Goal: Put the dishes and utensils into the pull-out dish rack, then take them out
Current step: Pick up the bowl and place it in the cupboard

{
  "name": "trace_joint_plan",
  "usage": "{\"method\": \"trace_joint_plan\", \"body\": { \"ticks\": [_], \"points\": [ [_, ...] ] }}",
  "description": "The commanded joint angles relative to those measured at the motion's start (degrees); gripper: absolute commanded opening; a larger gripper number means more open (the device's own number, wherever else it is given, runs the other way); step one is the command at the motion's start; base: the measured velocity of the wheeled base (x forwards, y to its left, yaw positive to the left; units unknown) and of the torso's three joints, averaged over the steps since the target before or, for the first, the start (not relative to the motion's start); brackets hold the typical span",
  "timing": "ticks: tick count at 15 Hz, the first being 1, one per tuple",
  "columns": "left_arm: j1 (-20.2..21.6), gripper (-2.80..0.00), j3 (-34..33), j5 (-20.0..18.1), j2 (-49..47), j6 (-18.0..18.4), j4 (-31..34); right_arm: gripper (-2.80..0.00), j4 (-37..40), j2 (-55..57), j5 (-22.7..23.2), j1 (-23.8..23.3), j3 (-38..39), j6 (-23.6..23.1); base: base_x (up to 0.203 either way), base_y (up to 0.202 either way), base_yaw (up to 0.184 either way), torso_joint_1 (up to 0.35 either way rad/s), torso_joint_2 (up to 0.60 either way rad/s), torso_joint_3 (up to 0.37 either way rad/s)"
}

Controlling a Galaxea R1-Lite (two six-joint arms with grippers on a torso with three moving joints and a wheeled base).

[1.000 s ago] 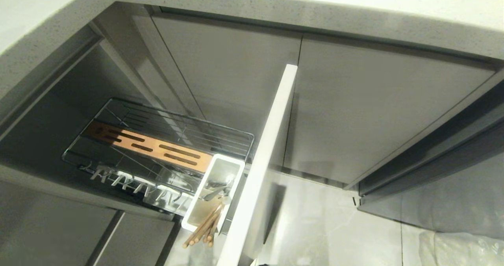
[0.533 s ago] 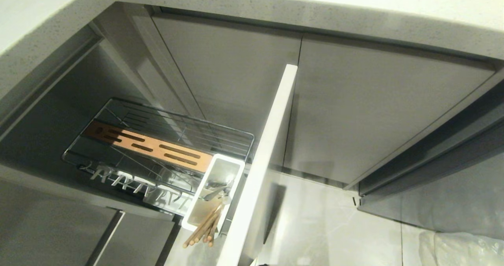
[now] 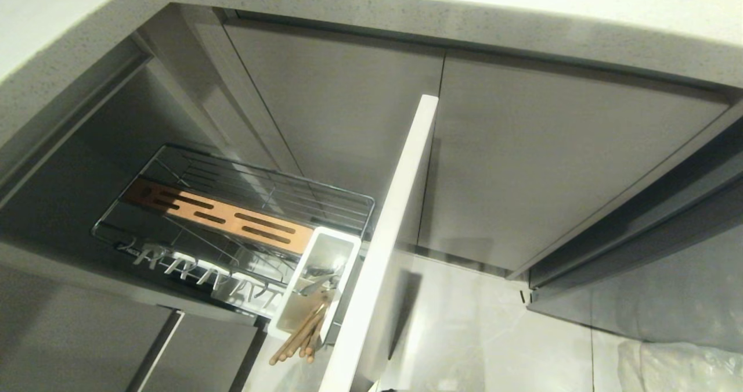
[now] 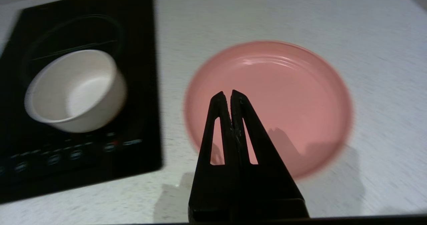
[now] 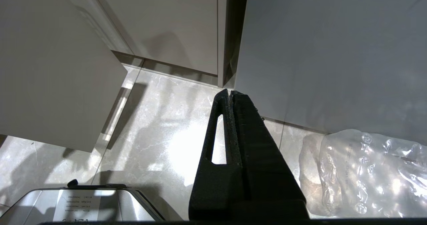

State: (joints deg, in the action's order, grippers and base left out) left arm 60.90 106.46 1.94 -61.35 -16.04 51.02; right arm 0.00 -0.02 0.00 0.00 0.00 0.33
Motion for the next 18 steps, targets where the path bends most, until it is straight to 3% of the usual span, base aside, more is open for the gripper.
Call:
{"method": "trace_joint_plan", "body": {
  "ticks": [1, 4, 6, 9, 10, 16, 18],
  "points": [
    [6.95, -2.8, -0.61, -0.45, -2.16, -0.09, 0.2, -2.8, 0.0, 0.02, -0.08, 0.0, 0.0, 0.02, 0.0, 0.0, 0.0, 0.0, 0.0, 0.0],
    [16.96, -2.8, -0.4, -3.73, -7.92, -0.26, 0.06, -2.8, 0.0, 0.02, 0.0, 0.0, 0.0, 0.02, 0.0, 0.0, 0.0, 0.0, 0.0, 0.0],
    [24.2, -2.8, 1.08, -9.17, -13.33, -0.68, -0.01, -2.8, 0.0, 0.02, 0.0, 0.0, 0.0, 0.02, 0.0, 0.0, 0.0, 0.0, 0.0, 0.0],
    [30.98, -2.8, 4.01, -15.24, -19.06, -1.1, 0.03, -2.8, 0.0, 0.02, 0.0, 0.0, 0.0, 0.02, 0.0, 0.0, 0.0, 0.0, 0.0, 0.0],
    [31.83, 0.0, 4.37, -16.21, -19.64, -1.1, -0.04, -2.8, 0.0, 0.02, 0.0, 0.0, 0.0, 0.02, 0.0, 0.0, 0.0, 0.0, 0.0, 0.0],
    [32.3, 0.0, 4.33, -16.67, -24.65, -0.71, 0.04, -2.8, 0.0, 0.02, 0.0, 0.0, 0.0, 0.02, 0.0, 0.0, 0.0, 0.0, 0.0, 0.0],
    [32.34, 0.0, 4.36, -18.38, -27.02, -0.44, 0.17, -2.8, 0.0, 0.02, 0.0, 0.0, 0.0, 0.02, 0.0, 0.0, 0.0, 0.0, 0.0, 0.0]
  ]
}}
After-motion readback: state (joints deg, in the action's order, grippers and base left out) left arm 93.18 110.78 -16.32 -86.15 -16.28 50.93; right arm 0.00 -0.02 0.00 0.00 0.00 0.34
